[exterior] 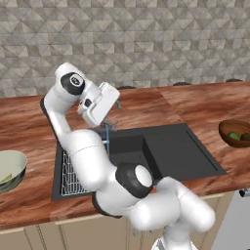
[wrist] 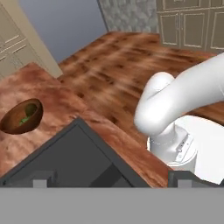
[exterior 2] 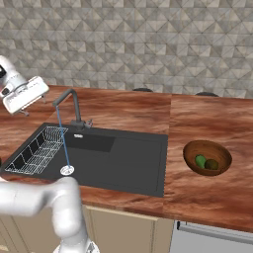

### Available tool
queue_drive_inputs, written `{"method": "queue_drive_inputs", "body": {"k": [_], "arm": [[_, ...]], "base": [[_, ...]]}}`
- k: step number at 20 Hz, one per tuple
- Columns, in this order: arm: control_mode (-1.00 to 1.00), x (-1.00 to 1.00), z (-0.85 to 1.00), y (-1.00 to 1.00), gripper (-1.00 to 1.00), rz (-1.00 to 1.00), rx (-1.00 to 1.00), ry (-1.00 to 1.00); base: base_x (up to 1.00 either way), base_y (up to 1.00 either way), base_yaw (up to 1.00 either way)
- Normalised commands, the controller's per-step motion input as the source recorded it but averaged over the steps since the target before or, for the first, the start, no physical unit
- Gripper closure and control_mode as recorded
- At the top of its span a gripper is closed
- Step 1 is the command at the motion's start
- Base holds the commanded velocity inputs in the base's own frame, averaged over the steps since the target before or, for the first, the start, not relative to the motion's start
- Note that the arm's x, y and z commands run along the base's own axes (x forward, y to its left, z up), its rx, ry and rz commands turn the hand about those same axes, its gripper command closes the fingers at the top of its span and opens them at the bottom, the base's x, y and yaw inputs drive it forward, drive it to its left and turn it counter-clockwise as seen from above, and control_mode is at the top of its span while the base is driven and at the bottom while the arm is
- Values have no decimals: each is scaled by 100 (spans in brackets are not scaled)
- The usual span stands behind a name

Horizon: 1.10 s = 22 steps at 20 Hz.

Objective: Pick the avocados from the sink and place them in one bowl. Place the lemon wedge in the other bowl. Then turn off the sink faucet.

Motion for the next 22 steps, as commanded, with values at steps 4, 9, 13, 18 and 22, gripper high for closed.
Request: {"method": "queue_drive_inputs", "body": {"k": [4, 9, 13, 18, 22], "arm": [[-100, -48, 1, -100, -100, 18, 12, -2], [-100, -39, 0, -96, -100, 22, 14, -19], [-100, -25, 0, -78, -100, 33, 17, -32], [-100, -6, 0, -52, -100, 15, 21, -13], [-100, 0, 6, -47, -100, 1, 32, -17]], "base": [[0, 0, 0], [0, 0, 0], [0, 0, 0], [0, 0, 0], [0, 0, 0]]}}
